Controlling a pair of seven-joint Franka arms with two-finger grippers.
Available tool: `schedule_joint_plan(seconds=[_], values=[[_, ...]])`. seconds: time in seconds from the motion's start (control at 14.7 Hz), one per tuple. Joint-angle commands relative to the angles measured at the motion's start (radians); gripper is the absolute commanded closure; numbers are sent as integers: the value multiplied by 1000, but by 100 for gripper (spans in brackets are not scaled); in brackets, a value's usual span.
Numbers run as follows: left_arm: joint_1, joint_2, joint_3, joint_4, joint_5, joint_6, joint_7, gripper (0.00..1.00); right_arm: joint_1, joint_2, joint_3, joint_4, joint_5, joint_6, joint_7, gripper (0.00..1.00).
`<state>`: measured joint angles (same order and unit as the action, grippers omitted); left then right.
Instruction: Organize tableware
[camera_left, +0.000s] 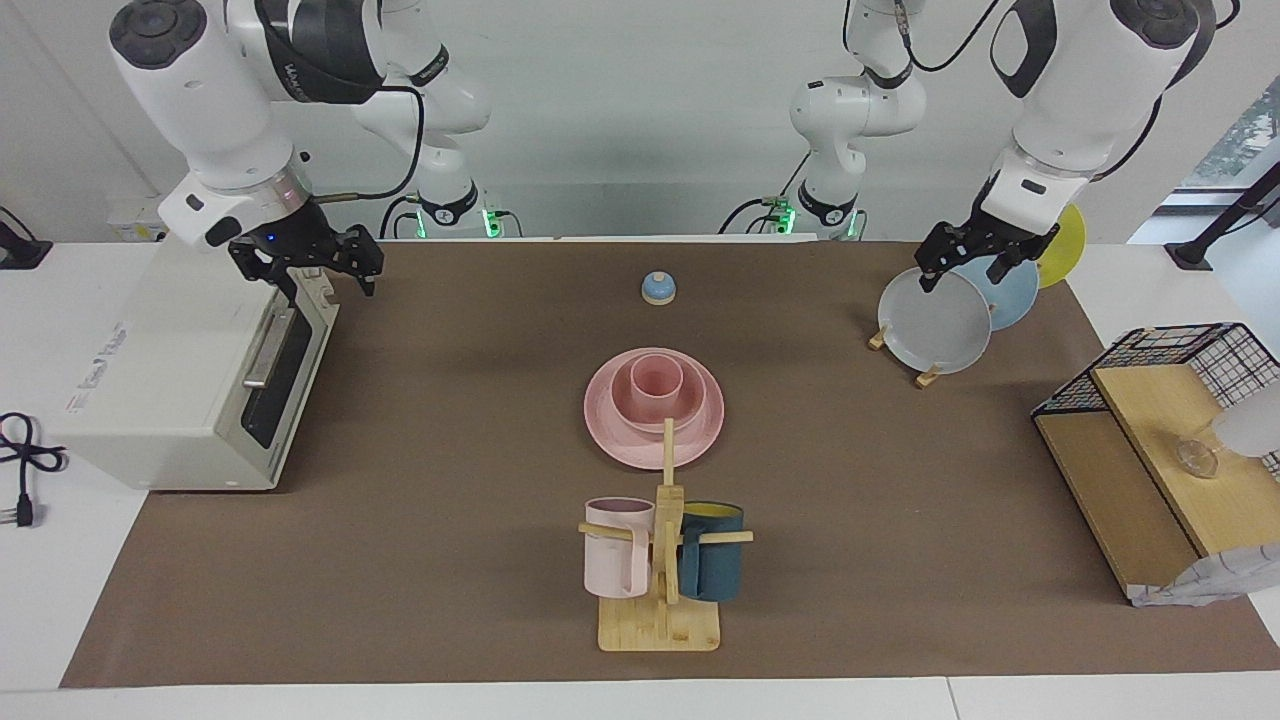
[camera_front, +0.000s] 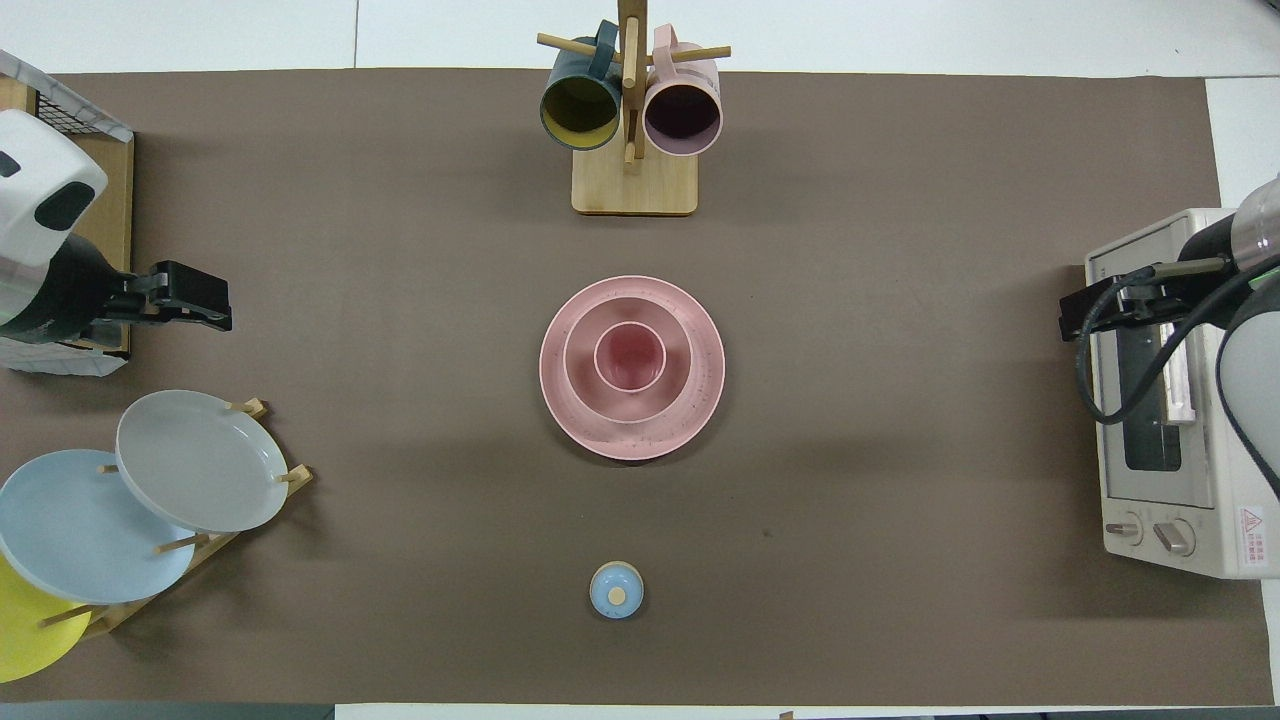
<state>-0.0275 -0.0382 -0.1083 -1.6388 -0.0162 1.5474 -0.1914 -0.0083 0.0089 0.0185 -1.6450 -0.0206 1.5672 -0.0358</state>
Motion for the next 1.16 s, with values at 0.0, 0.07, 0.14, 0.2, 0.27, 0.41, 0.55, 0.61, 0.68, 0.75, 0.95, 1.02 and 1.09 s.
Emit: schedule_joint_plan(seconds=[0.0,0.07,0.14,0.2,0.27,0.41,0.55,0.61,0.68,0.75,0.95,1.02,1.09], values=[[-6,4,6,80,12,-119,15,0,-27,-9,8,7,10,-10,-24,0],[-11,-3,6,79,13,-136,15,0,-27,-9,9,7,10,-10,-24,0],[-12,-15,4,70,13,-147,18,0,-25,-9,11,7,10,-9,-24,0],[-12,-32,4,56,12,-156,20,0,-25,-9,11,7,13,-7,-24,0],[-12,-35,4,50,10,-155,20,0,-25,-9,12,7,19,-7,-24,0],[-2,-37,3,36,4,-141,20,0,-24,-9,14,7,21,-4,-24,0],[1,-37,1,36,1,-122,20,0,-24,-9,17,8,22,-1,-24,0],[3,-35,1,34,-4,-109,21,0,-24,-9,17,7,22,-1,-23,0],[9,-35,1,33,-17,-90,21,0,-24,-9,17,7,22,-1,-22,0],[12,-34,-1,33,-21,-84,21,0,-24,-9,17,7,22,-1,-22,0],[14,-37,2,31,-22,-86,36,0,-24,-9,17,7,22,-1,-22,0],[14,-37,4,28,-22,-82,41,0,-24,-9,17,7,22,-1,-22,0],[12,-42,4,18,-22,-79,43,0,-24,-10,17,7,22,-1,-22,0]])
